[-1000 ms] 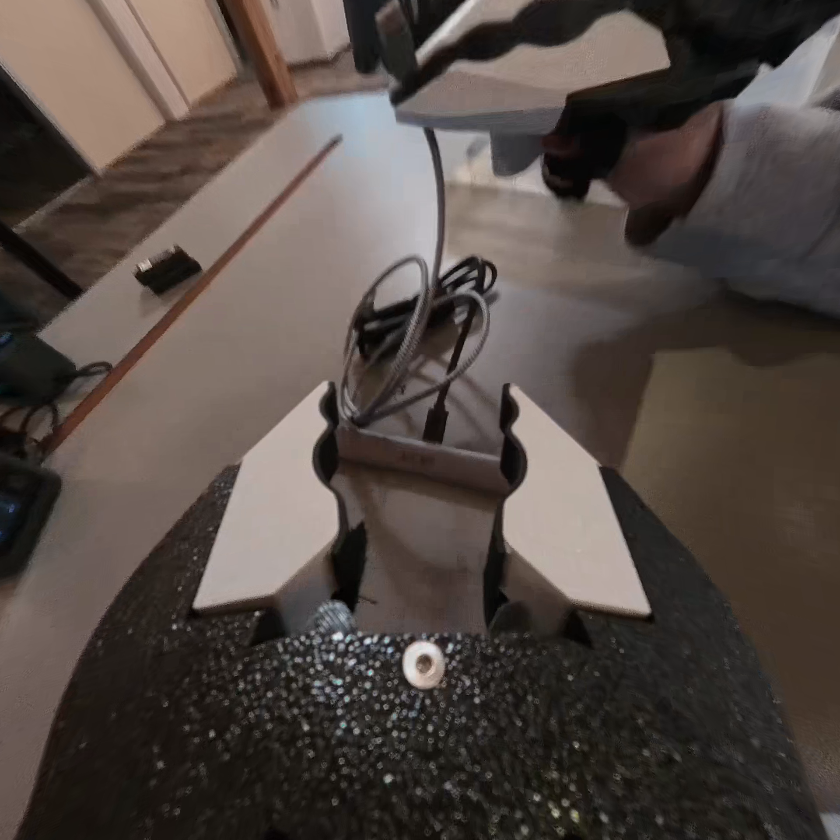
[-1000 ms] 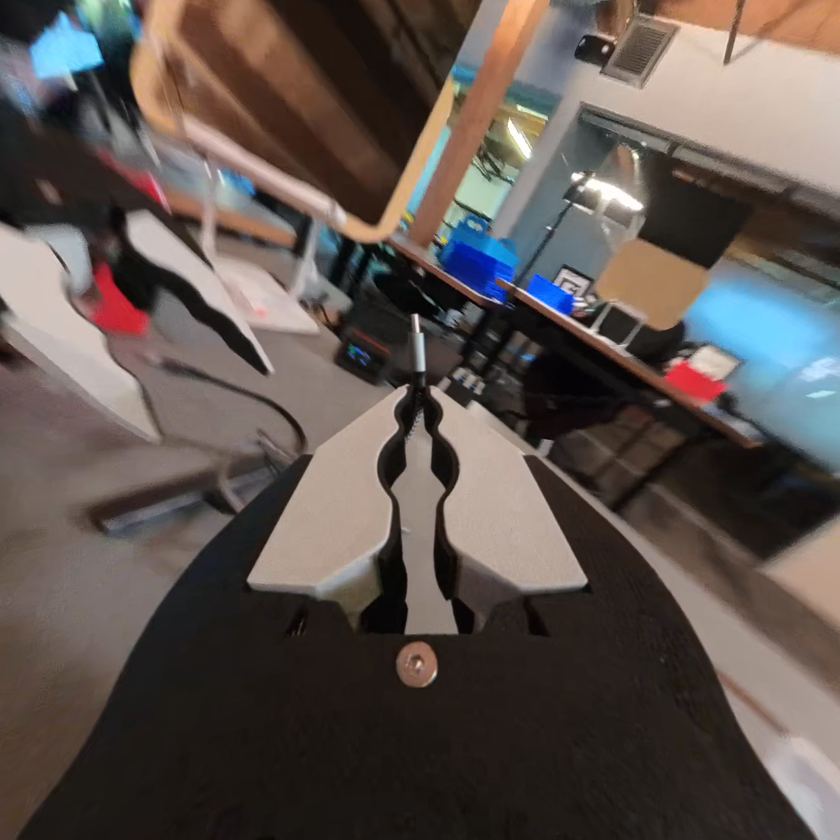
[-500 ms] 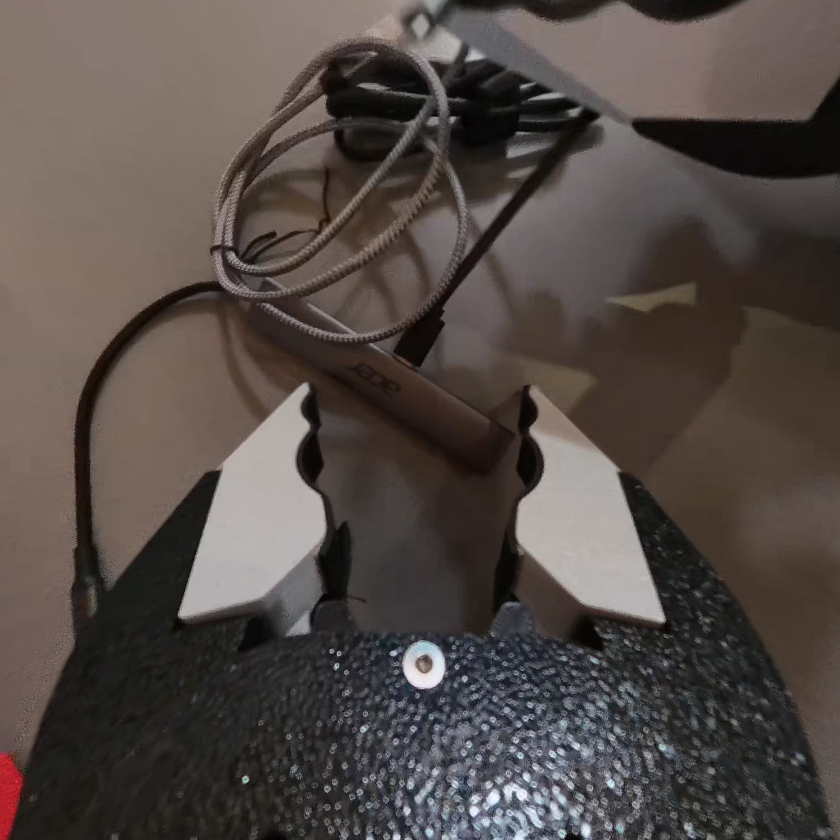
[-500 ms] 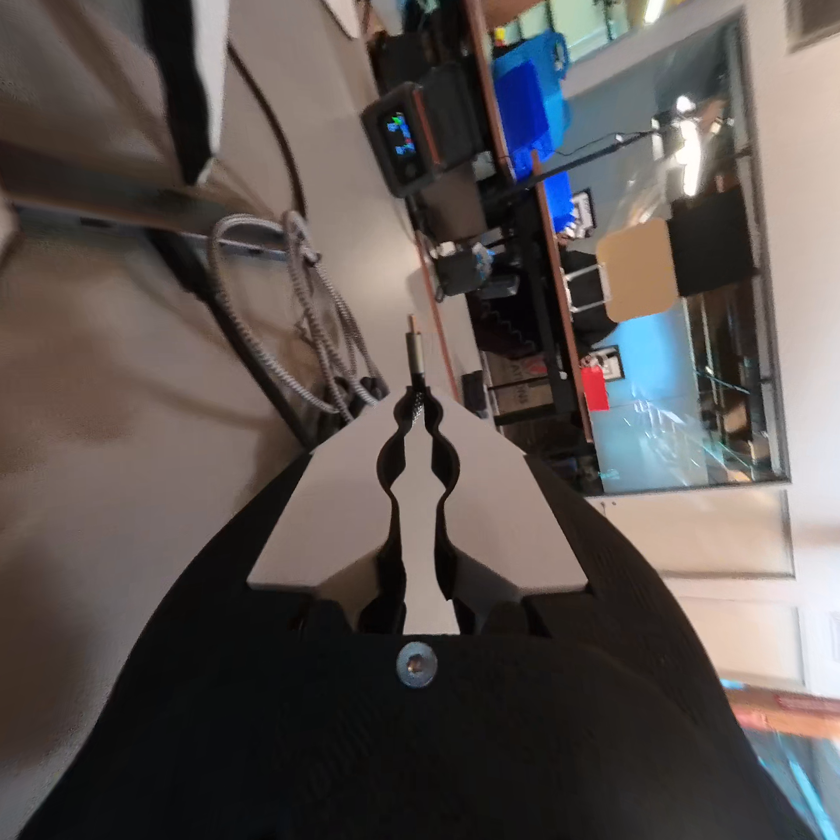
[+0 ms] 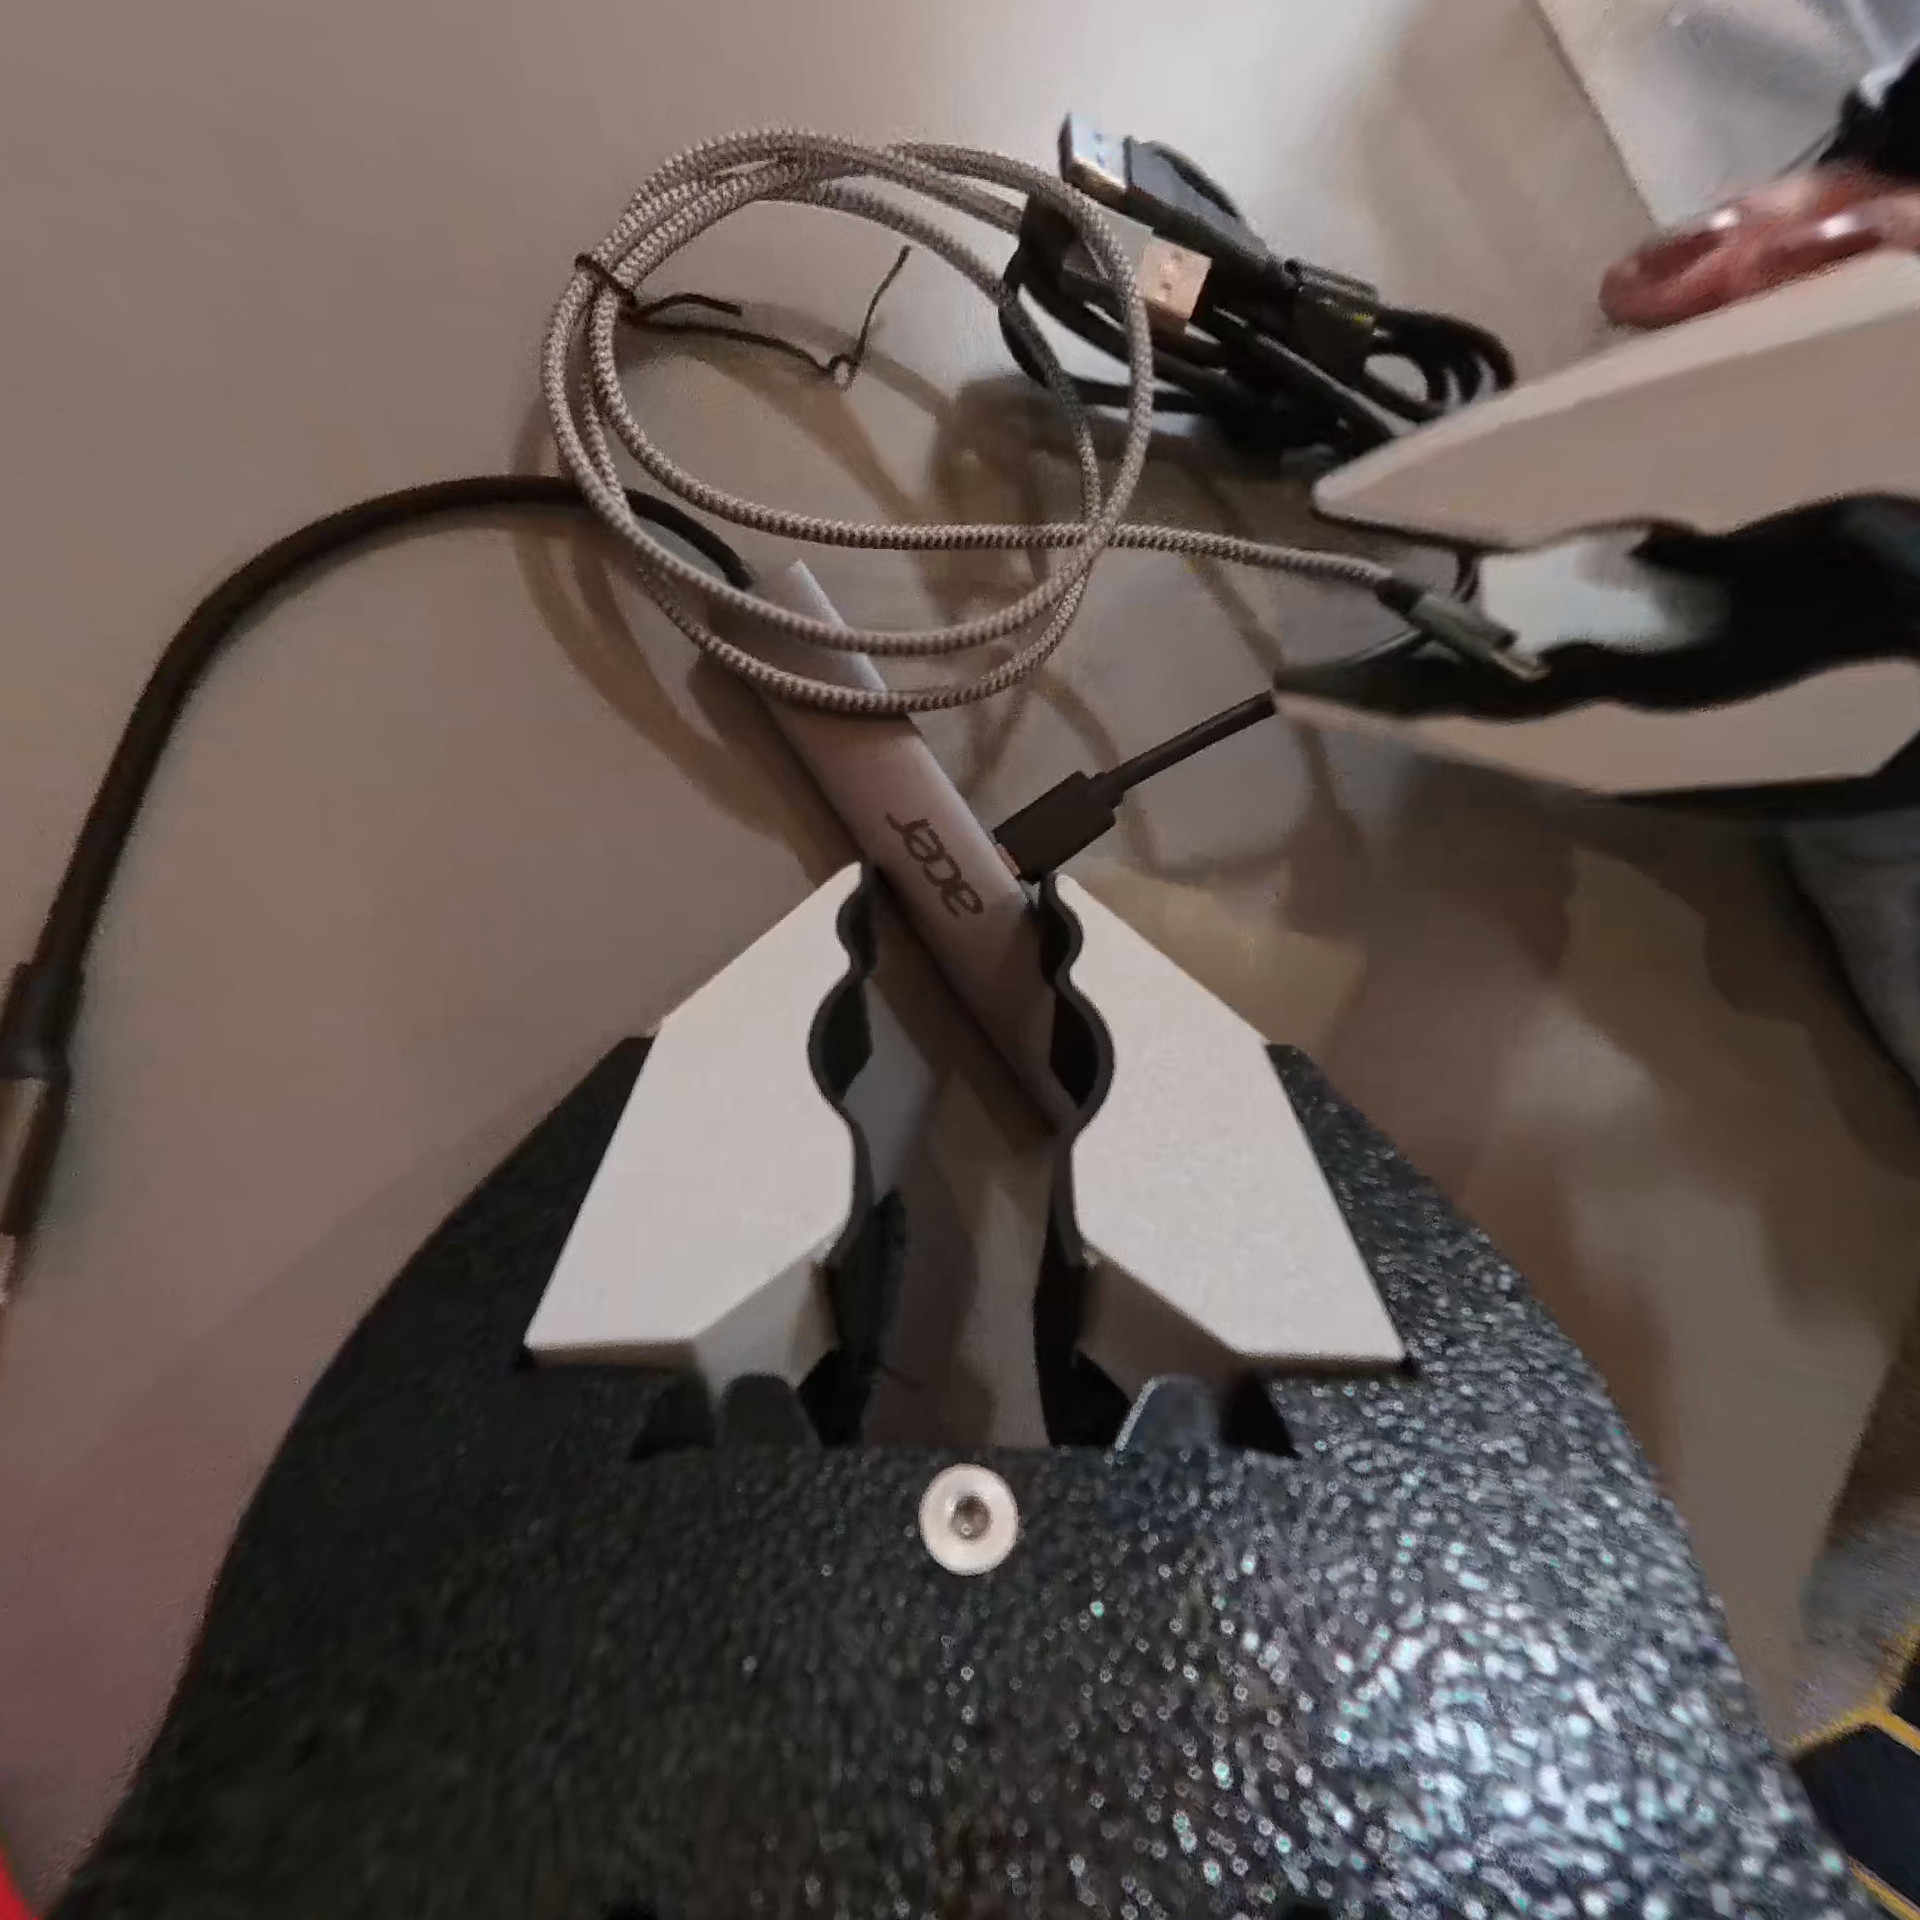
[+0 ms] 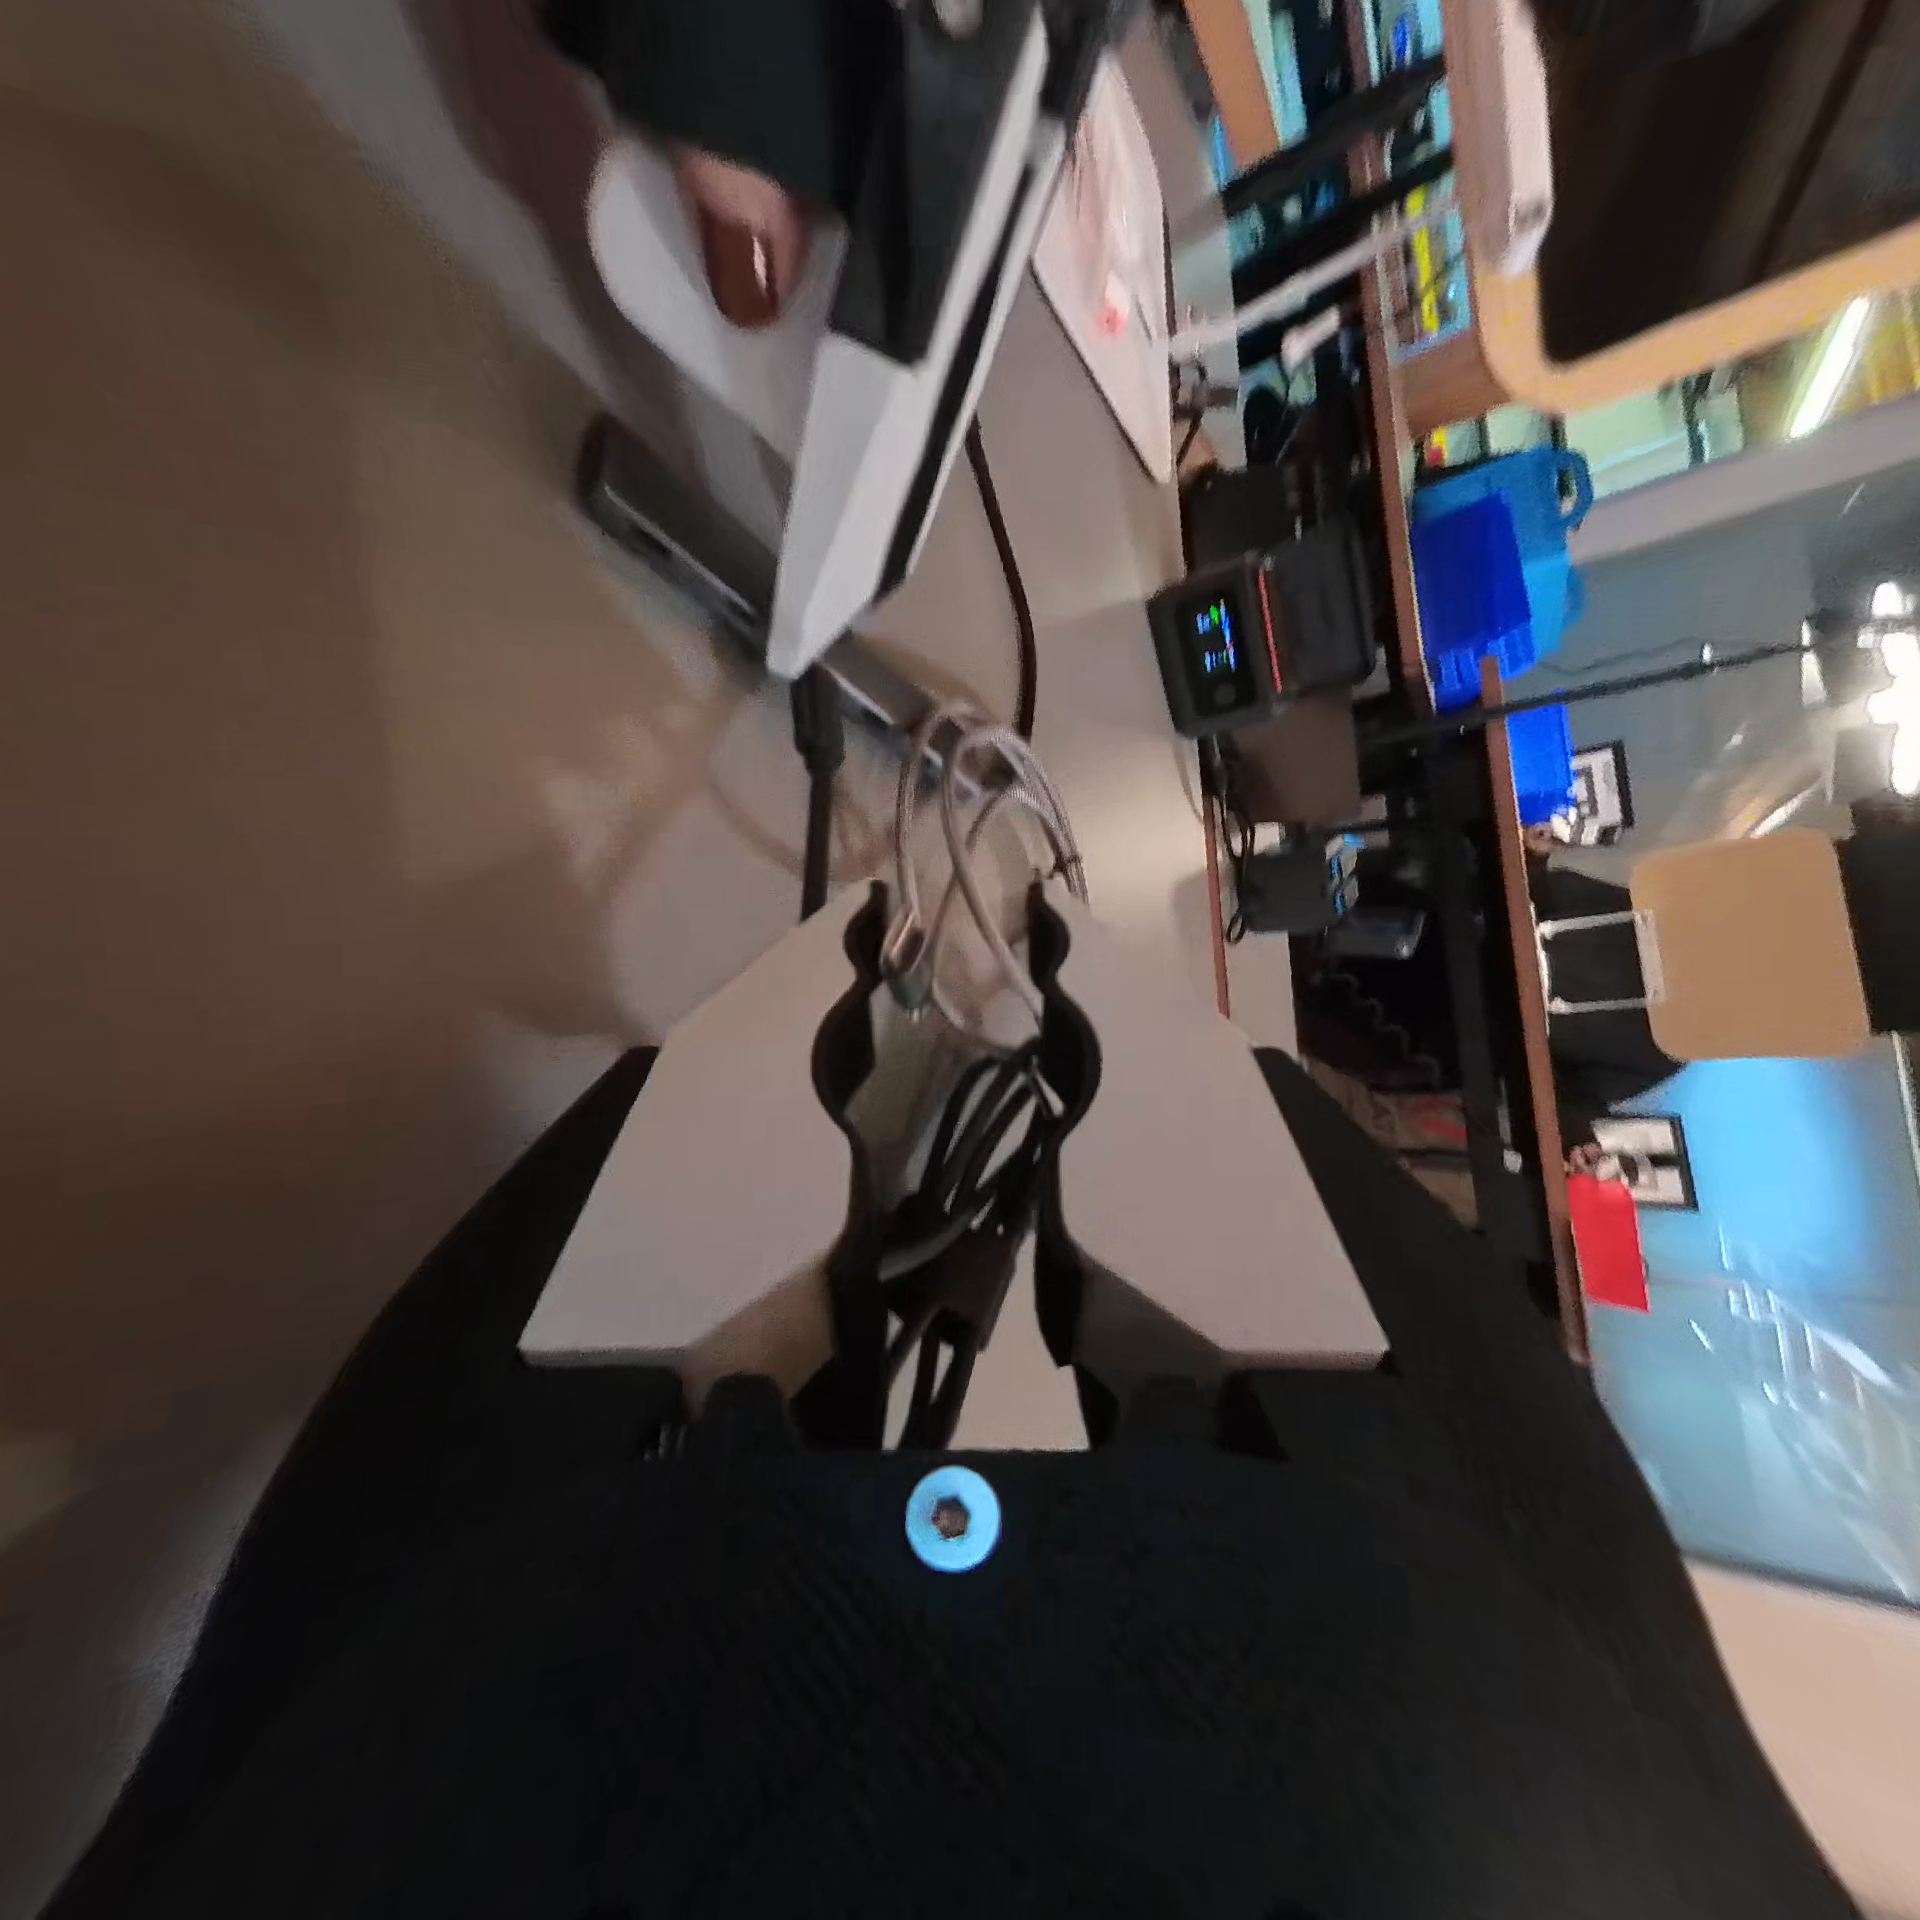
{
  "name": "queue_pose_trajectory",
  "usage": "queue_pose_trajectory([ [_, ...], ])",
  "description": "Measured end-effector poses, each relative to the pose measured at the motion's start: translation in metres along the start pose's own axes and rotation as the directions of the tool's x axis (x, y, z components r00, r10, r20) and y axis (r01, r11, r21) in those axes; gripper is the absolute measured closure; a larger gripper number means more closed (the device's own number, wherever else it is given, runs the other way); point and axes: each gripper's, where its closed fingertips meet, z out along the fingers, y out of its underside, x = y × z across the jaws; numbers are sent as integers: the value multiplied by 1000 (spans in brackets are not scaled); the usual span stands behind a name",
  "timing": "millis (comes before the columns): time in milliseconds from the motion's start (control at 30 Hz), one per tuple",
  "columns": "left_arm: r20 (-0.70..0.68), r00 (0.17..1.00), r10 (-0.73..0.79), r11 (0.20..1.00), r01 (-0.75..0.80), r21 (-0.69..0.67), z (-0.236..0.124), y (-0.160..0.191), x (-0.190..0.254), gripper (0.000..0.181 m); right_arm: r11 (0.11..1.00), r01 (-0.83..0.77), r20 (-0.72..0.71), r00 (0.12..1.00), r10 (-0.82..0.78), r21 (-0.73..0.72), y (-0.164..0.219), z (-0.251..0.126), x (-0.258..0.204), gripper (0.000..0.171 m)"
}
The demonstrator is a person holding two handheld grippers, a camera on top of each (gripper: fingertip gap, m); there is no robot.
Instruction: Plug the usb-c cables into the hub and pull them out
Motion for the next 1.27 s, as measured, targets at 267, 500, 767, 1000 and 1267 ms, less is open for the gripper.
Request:
queue_pose_trajectory([
  [267,-261,948,-184,980,197,23,-8,-3,16,174,967,224,68,970,-234,124,-52,10,-39,138],
  [500,-390,901,-189,954,263,146,-29,-26,20,181,948,292,59,952,-301,124,-54,18,-49,155],
  [767,-242,960,-138,986,157,63,-22,-12,23,130,986,167,101,981,-167,13,-29,20,-40,147],
  [1000,-274,960,-62,990,94,105,-26,-17,28,126,980,-28,111,993,51,-199,9,26,-32,169],
  [1267,84,847,524,842,-531,102,-37,-13,10,63,843,-529,230,812,536,-97,-2,12,-20,170],
])
